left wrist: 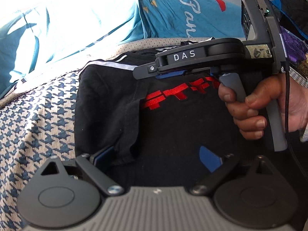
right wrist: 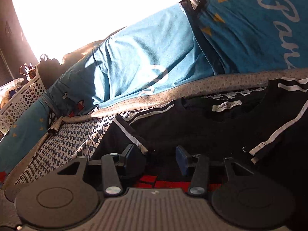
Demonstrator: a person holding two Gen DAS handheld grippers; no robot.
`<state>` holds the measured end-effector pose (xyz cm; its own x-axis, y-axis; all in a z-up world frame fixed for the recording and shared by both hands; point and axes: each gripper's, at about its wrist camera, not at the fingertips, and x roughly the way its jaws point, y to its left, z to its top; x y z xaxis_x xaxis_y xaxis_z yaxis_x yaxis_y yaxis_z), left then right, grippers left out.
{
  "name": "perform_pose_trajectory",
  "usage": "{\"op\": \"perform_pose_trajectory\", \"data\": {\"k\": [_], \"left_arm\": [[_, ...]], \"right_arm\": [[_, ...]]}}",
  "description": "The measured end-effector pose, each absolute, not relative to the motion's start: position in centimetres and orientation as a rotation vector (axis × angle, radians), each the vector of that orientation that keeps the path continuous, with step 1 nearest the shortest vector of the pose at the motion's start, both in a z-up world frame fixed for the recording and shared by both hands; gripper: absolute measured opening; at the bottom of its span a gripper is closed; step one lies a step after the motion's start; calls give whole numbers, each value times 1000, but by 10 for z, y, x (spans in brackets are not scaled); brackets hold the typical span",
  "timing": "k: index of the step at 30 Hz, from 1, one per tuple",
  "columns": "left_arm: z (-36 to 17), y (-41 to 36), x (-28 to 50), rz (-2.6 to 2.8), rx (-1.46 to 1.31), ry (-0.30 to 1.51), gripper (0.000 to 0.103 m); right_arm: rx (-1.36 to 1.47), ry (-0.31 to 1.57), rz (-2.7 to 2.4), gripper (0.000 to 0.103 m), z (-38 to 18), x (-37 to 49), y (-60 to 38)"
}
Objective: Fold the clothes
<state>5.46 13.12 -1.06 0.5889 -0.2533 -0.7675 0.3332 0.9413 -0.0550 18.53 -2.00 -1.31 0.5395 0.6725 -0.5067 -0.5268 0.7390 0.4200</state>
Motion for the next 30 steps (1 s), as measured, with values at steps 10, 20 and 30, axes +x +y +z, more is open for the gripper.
{"op": "perform_pose_trajectory", "data": {"k": [10, 20, 30], "left_arm": [[-3, 140, 61, -373, -5, 867, 96], [2, 139, 64, -410, -74, 870, 98], [16, 156, 64, -404, -100, 838, 100]], "right_arm": [[270, 763, 749, 8, -7, 190, -12], [282, 826, 551, 9, -12, 197, -27], [239, 692, 597, 20, 24, 180, -32]]}}
